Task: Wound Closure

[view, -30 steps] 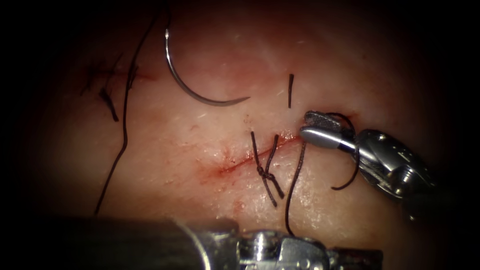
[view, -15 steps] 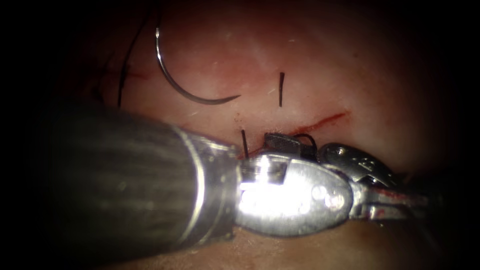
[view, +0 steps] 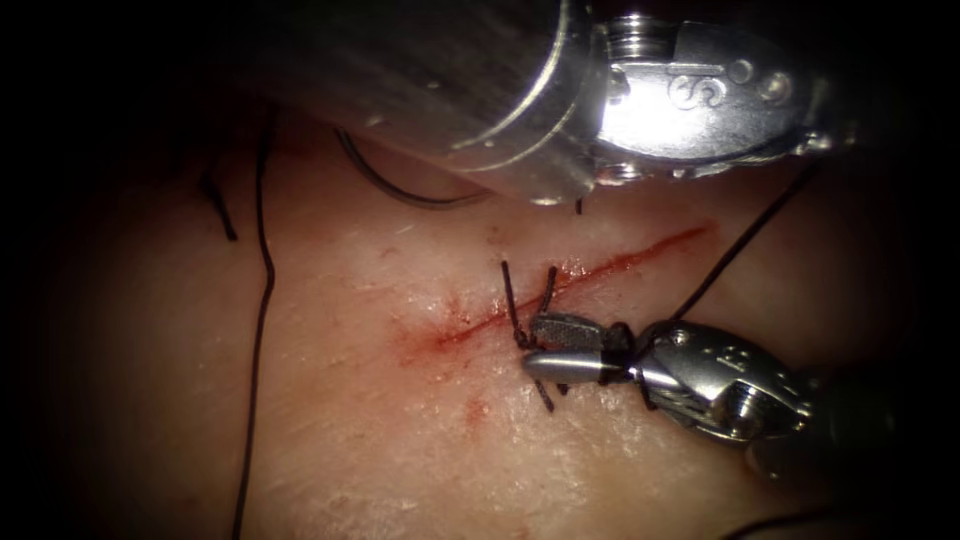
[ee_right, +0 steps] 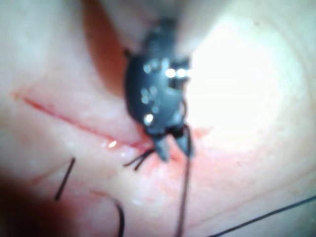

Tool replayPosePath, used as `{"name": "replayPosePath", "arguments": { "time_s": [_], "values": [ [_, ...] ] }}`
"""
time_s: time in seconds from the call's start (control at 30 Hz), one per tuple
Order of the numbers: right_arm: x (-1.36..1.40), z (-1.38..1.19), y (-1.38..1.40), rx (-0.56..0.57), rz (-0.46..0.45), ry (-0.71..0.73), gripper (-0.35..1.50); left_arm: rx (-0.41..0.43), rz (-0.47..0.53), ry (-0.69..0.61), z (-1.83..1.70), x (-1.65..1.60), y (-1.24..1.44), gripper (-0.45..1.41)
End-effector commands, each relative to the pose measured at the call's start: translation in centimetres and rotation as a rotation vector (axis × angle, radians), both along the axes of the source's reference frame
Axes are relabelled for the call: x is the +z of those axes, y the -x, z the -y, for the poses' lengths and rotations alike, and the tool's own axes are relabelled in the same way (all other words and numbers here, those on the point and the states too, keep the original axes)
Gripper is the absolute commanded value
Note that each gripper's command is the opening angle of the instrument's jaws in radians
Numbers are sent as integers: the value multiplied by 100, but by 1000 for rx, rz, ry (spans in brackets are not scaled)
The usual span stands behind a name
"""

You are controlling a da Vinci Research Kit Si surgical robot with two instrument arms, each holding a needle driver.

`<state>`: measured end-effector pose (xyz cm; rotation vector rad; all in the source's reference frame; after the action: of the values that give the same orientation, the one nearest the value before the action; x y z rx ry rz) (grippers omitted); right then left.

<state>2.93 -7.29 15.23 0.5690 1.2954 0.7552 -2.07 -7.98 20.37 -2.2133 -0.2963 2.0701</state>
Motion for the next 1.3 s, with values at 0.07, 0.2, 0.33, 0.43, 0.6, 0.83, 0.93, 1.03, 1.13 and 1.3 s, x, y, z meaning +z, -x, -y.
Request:
{"name": "replayPosePath", "arguments": {
  "time_s": [0.07, 0.2, 0.33, 0.43, 0.6, 0.83, 0.93, 1.03, 1.13, 1.3],
  "values": [
    [3, 9, -8, -7, -7, -4, 31, 3, 0, -8, 5, 13, 6, -45],
    [0, 10, -3, -5, -38, 0, 29, 11, -1, 14, 4, 48, 6, -45],
    [-2, 12, 4, 5, -82, 8, 27, 23, 1, 36, -4, 89, -6, -45],
    [-3, 14, 0, -18, -98, 6, 27, -7, 16, 38, -14, 119, -11, -45],
    [-8, 18, -12, -35, -164, -7, 25, -39, 44, 27, -18, 145, 3, -45],
    [-22, 14, -8, 6, -258, -18, 22, -42, 73, 63, -28, 182, -3, -45],
    [-25, 8, -4, 96, -327, -51, 22, -32, 92, 113, -21, 205, -12, -45],
    [-27, 5, -3, 139, -351, -65, 22, -16, 146, 136, -11, 216, -15, -45],
    [-28, 2, -3, 171, -366, -76, 24, 6, 183, 171, 0, 226, -16, -45],
    [-26, -4, 1, 221, -361, -78, 24, 62, 216, 241, 33, 243, -21, -45]
  ]
}}
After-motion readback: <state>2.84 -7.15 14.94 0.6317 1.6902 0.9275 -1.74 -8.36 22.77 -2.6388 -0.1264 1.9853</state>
